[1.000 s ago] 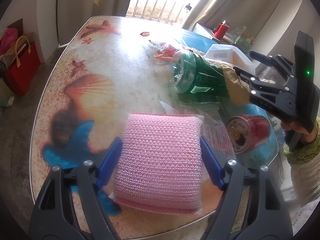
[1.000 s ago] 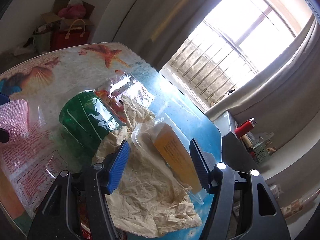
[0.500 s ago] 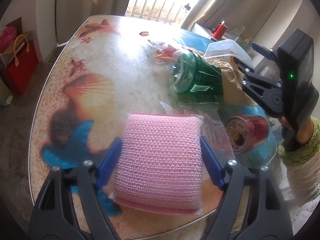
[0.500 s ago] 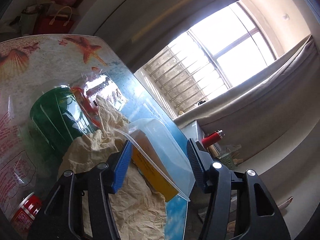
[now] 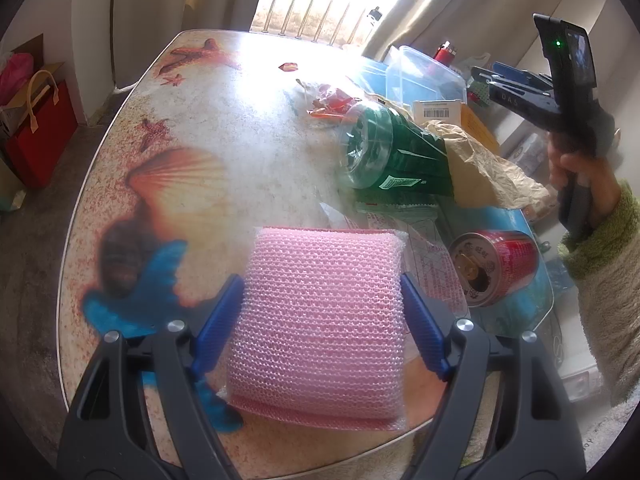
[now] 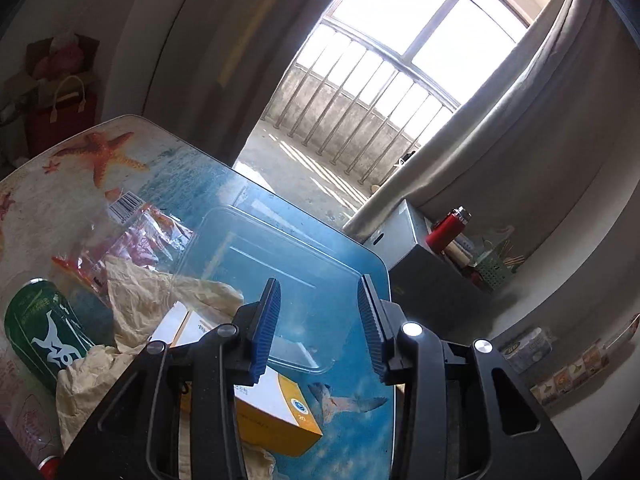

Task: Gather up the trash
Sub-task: 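Hold the pink sponge in the left tool while the right tool reaches for the clear plastic box, then close the right tool on the clear plastic box rim and lift it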

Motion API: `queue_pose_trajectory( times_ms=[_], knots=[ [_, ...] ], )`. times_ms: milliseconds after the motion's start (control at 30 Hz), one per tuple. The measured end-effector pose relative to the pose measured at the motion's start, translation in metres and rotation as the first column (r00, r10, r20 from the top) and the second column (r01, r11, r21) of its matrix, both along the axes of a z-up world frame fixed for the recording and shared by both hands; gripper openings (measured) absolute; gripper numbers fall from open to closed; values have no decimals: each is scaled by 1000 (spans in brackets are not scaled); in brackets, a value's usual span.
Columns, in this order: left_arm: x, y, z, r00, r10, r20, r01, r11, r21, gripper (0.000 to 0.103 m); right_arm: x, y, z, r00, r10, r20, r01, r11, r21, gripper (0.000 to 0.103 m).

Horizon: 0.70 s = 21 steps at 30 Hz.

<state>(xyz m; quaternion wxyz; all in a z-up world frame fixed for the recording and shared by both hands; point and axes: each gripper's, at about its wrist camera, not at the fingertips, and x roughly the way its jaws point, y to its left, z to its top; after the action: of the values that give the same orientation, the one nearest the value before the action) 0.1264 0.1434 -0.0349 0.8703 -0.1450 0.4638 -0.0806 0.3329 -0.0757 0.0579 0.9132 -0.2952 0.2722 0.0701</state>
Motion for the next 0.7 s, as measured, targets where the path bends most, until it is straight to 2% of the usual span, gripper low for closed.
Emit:
queue_pose_trajectory(
  times_ms=[200, 267, 333, 400, 533, 600, 700],
  knots=[
    [1, 0, 0, 1000, 2, -5, -2, 1000, -3, 74, 47, -22, 9, 995, -52, -82, 64, 986, 157, 39],
    [1, 0, 1, 1000, 1, -6, -1, 1000, -6, 74, 61, -34, 11, 989, -58, -133, 88, 969, 230, 39],
    [1, 1, 1, 1000, -1, -8, 1, 1000, -8, 74, 73, -52, 9, 976, -62, -207, 129, 937, 325, 40],
    [2, 2, 1, 1000, -3, -12, 3, 1000, -9, 74, 90, -73, 3, 951, -53, -305, 185, 887, 422, 40],
    [4, 3, 1, 1000, -9, -19, 9, 1000, -15, 74, 128, -108, -19, 871, -11, -491, 318, 775, 546, 40],
    [5, 3, 1, 1000, -11, -21, 10, 1000, -17, 74, 147, -114, -30, 840, 4, -542, 354, 754, 553, 40],
    [5, 3, 1, 1000, -11, -22, 11, 1000, -18, 74, 174, -114, -47, 797, 32, -603, 382, 747, 544, 40]
  ],
)
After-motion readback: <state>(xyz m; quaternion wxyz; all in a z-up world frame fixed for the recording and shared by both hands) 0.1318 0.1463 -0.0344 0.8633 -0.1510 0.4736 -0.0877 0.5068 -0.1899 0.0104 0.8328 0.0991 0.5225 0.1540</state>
